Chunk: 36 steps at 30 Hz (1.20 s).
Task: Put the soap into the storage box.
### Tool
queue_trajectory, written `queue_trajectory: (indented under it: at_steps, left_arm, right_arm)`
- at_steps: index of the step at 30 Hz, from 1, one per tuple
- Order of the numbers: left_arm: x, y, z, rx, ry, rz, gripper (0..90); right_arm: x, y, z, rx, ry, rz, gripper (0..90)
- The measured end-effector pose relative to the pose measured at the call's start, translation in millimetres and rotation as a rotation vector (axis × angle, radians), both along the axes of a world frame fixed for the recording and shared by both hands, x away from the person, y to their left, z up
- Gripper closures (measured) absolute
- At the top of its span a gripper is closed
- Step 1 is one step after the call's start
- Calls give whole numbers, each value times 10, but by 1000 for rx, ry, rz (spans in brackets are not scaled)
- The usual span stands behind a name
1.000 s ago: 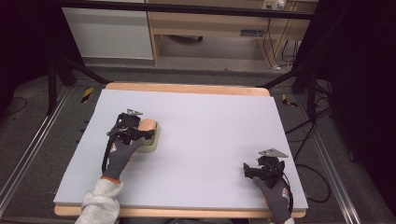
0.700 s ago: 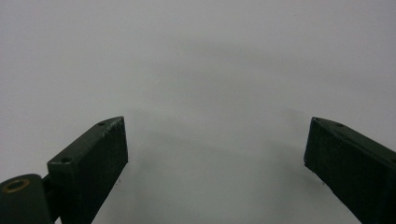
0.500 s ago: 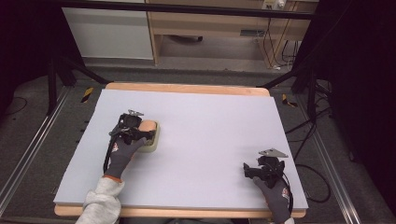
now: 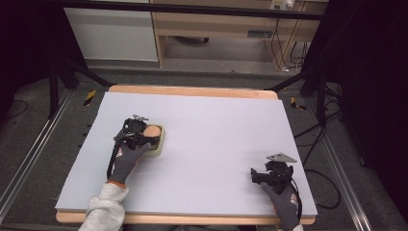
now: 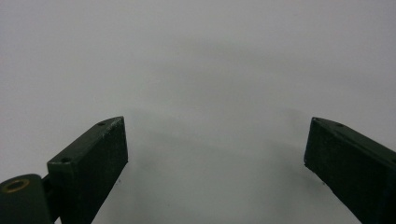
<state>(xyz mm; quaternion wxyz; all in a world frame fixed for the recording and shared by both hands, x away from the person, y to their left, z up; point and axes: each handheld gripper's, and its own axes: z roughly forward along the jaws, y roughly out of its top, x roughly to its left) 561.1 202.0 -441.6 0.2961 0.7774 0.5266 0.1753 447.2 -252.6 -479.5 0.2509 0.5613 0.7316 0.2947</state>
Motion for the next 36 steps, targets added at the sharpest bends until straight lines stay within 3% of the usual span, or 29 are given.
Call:
queue_trajectory:
  at_steps: [21, 25, 36]
  left_arm:
    - [7, -22, -29, -4, 18, 6, 319]
    - [-8, -1, 3, -6, 3, 10, 309]
    - [-128, 38, 184, -62, -37, -17, 301]
  right_arm:
    - [-1, 0, 0, 1, 1, -1, 65]
    - [-3, 2, 2, 2, 1, -1, 65]
    - [-8, -3, 6, 3, -3, -5, 65]
